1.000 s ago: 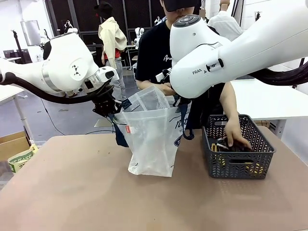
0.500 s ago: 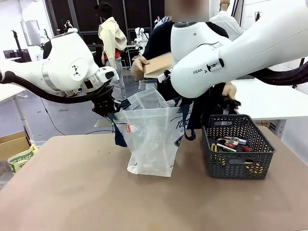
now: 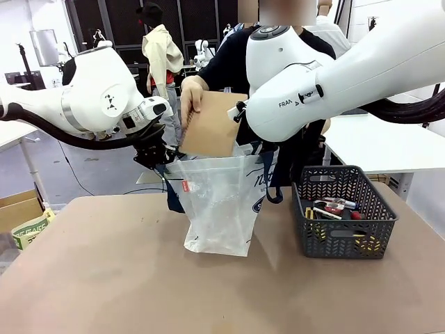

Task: Transfer purchased items from the store into the shopping bag.
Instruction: Move the Reusable shopping bag to the right side of the table.

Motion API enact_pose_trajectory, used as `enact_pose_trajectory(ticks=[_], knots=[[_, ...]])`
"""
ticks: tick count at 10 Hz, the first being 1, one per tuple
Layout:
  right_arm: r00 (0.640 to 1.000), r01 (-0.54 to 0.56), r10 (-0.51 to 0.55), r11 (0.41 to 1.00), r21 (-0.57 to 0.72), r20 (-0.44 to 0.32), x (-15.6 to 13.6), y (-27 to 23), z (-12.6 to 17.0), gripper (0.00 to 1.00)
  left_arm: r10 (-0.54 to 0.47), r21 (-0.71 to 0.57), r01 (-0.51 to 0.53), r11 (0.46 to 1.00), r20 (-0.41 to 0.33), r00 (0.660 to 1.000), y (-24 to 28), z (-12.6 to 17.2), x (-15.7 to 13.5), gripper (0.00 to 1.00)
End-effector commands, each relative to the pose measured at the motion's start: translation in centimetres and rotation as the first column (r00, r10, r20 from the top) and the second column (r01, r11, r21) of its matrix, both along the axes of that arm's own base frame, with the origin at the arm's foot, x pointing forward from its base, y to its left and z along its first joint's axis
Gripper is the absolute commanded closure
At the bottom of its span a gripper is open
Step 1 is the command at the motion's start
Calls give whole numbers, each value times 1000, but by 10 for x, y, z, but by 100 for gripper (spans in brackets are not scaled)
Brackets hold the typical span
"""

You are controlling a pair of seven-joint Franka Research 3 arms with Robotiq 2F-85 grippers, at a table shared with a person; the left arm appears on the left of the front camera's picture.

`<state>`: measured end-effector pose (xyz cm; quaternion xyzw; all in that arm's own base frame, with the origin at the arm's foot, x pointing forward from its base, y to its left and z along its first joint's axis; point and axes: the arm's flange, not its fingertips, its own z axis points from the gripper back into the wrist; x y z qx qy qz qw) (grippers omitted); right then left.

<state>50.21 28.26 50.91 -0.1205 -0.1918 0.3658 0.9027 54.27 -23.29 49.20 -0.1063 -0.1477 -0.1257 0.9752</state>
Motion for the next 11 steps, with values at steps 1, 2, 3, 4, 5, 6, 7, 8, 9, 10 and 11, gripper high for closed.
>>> enact_pose_trajectory(ticks=[1, 2, 3, 4, 5, 6, 7, 8, 9, 10, 11], knots=[[1000, 3, -3, 1000, 0, 0, 1, -1, 0, 100, 5, 0, -5, 1000, 1, 1000, 2, 0, 1, 100], [1000, 3, -3, 1000, 0, 0, 1, -1, 0, 100, 5, 0, -5, 1000, 1, 1000, 2, 0, 1, 100], [1000, 3, -3, 1000, 0, 0, 1, -1, 0, 100, 5, 0, -5, 1000, 1, 1000, 2, 0, 1, 100], [1000, 3, -3, 1000, 0, 0, 1, -1, 0, 100, 5, 0, -5, 1000, 1, 1000, 2, 0, 1, 100], [1000, 3, -3, 1000, 0, 0, 1, -1, 0, 100, 5, 0, -5, 1000, 1, 1000, 2, 0, 1, 100], [1000, 3, -3, 1000, 0, 0, 1, -1, 0, 100, 5, 0, -5, 1000, 1, 1000, 2, 0, 1, 100], [1000, 3, -3, 1000, 0, 0, 1, -1, 0, 100, 5, 0, -5, 1000, 1, 1000, 2, 0, 1, 100], [1000, 3, -3, 1000, 0, 0, 1, -1, 0, 100, 5, 0, -5, 1000, 1, 1000, 2, 0, 1, 100], [1000, 3, -3, 1000, 0, 0, 1, -1, 0, 100, 5, 0, -5, 1000, 1, 1000, 2, 0, 1, 100], [1000, 3, -3, 1000, 0, 0, 1, -1, 0, 100, 5, 0, -5, 1000, 1, 1000, 2, 0, 1, 100], [1000, 3, -3, 1000, 0, 0, 1, -1, 0, 100, 5, 0, -5, 1000, 1, 1000, 2, 0, 1, 100]])
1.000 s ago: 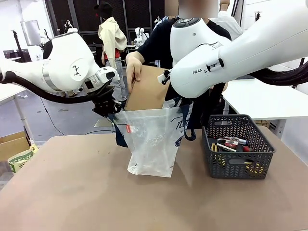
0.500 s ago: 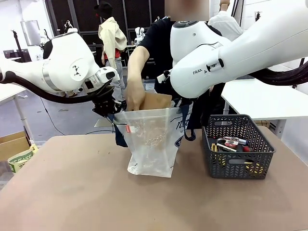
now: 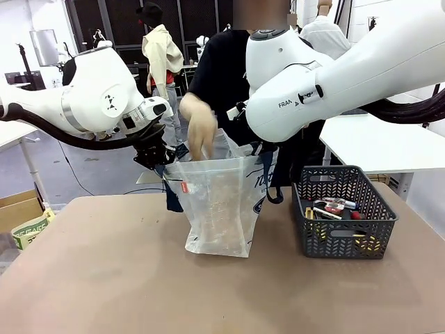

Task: Transfer purchased items from the store into the shopping bag.
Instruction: Move the Reusable shopping bag to the right side of the table.

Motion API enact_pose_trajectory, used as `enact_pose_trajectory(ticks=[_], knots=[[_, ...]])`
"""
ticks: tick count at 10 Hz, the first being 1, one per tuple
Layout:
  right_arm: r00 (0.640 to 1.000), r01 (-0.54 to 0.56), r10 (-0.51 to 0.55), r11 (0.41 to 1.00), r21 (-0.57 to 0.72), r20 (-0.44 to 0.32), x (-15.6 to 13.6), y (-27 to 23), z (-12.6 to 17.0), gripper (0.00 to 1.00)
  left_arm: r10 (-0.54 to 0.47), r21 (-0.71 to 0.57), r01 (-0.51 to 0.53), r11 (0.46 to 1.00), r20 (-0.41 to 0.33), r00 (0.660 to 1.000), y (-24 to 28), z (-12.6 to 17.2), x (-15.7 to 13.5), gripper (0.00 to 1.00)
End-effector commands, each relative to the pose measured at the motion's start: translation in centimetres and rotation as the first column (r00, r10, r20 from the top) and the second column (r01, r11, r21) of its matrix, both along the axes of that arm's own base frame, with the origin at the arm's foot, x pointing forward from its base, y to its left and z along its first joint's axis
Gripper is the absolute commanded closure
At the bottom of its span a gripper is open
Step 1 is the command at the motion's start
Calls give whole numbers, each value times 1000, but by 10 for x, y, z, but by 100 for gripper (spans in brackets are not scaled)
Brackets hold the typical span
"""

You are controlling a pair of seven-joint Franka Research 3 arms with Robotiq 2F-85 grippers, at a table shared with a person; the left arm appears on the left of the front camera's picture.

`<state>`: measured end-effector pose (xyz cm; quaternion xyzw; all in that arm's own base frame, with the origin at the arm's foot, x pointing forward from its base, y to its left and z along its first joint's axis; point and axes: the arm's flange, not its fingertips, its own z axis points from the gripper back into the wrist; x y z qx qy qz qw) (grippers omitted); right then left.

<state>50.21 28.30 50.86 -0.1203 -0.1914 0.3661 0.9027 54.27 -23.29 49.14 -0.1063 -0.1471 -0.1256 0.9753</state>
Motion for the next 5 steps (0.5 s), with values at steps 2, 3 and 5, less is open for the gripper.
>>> enact_pose_trajectory(ticks=[2, 3, 5], knots=[[1000, 3, -3, 1000, 0, 1, 1, -2, 1, 100, 5, 0, -5, 1000, 2, 1000, 2, 1, 1, 100], [1000, 3, -3, 1000, 0, 1, 1, -2, 1, 100, 5, 0, -5, 1000, 2, 1000, 2, 1, 1, 100], [1000, 3, -3, 1000, 0, 1, 1, -2, 1, 100, 5, 0, -5, 1000, 2, 1000, 2, 1, 1, 100]])
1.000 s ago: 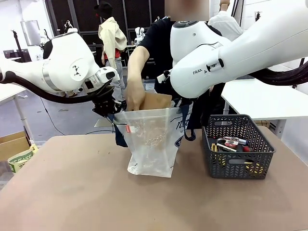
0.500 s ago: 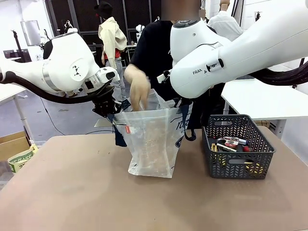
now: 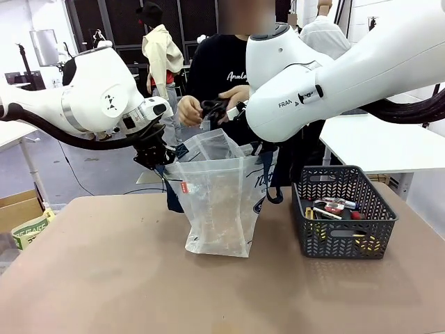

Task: Transfer purchased items from the store into the shopping bag.
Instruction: Move the Reusable shopping bag to the right side of the table.

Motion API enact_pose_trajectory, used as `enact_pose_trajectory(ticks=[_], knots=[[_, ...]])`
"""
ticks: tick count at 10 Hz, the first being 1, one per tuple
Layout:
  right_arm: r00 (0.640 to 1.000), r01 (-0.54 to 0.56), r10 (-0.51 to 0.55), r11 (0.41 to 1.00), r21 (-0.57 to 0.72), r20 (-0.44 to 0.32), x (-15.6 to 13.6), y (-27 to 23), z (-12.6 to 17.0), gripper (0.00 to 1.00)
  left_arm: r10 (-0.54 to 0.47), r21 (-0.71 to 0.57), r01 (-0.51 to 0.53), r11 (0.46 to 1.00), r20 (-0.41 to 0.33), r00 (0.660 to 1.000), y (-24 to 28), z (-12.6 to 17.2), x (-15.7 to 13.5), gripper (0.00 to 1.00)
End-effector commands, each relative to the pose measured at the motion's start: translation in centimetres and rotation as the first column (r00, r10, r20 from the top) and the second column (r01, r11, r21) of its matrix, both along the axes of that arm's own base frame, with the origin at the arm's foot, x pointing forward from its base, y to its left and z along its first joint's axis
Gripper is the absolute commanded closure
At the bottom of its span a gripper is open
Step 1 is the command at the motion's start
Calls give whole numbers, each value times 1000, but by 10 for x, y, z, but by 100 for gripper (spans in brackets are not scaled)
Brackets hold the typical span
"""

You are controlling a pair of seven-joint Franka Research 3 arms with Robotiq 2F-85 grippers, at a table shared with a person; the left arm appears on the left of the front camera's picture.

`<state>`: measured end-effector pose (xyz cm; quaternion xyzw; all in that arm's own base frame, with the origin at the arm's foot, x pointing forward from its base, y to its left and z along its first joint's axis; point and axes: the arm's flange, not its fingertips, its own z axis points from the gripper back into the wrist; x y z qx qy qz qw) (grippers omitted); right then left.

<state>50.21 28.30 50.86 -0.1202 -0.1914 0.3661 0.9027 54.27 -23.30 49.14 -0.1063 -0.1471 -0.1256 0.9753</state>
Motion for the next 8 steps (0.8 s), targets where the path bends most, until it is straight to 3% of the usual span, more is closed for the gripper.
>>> enact_pose_trajectory(ticks=[1, 8], knots=[[1000, 3, -3, 1000, 0, 1, 1, -2, 1, 100, 5, 0, -5, 1000, 2, 1000, 3, 1, 1, 100], [1000, 3, -3, 1000, 0, 1, 1, -2, 1, 100, 5, 0, -5, 1000, 2, 1000, 3, 1, 1, 100]])
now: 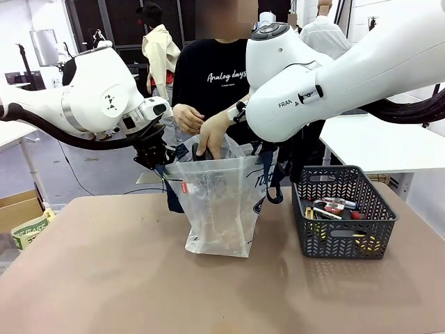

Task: Transfer purchased items from the store into the shopping bag.
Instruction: Move the Reusable shopping bag to the right side of the table.

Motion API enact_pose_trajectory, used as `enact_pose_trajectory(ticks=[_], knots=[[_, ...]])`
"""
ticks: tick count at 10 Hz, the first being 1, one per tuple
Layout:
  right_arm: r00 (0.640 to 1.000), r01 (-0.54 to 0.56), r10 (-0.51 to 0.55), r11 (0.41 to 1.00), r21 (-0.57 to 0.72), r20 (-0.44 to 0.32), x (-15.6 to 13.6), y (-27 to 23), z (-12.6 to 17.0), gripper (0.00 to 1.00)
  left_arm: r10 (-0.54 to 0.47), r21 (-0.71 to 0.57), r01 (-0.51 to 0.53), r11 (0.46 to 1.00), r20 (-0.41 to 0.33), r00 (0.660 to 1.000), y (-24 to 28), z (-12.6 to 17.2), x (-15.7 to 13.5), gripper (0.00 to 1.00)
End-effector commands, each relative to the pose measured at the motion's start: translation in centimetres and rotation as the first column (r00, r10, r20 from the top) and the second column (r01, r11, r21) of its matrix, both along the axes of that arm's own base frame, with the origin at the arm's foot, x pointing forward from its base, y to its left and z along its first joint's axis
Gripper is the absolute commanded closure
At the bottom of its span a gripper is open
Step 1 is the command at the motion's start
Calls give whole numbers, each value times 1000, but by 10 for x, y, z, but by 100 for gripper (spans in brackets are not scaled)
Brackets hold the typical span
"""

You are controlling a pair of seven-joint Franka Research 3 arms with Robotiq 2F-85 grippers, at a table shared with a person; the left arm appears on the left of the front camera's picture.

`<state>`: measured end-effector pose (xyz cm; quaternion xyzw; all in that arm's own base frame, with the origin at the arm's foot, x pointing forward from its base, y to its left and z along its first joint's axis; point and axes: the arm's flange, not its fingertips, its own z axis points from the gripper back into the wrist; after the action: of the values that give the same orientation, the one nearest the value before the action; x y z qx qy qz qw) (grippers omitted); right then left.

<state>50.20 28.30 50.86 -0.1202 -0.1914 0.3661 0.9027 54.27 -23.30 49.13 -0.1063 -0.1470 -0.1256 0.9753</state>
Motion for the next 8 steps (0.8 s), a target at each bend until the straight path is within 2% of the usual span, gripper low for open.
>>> enact_pose_trajectory(ticks=[1, 8], knots=[[1000, 3, -3, 1000, 0, 1, 1, -2, 1, 100, 5, 0, -5, 1000, 2, 1000, 3, 1, 1, 100], [1000, 3, -3, 1000, 0, 1, 1, -2, 1, 100, 5, 0, -5, 1000, 2, 1000, 3, 1, 1, 100]])
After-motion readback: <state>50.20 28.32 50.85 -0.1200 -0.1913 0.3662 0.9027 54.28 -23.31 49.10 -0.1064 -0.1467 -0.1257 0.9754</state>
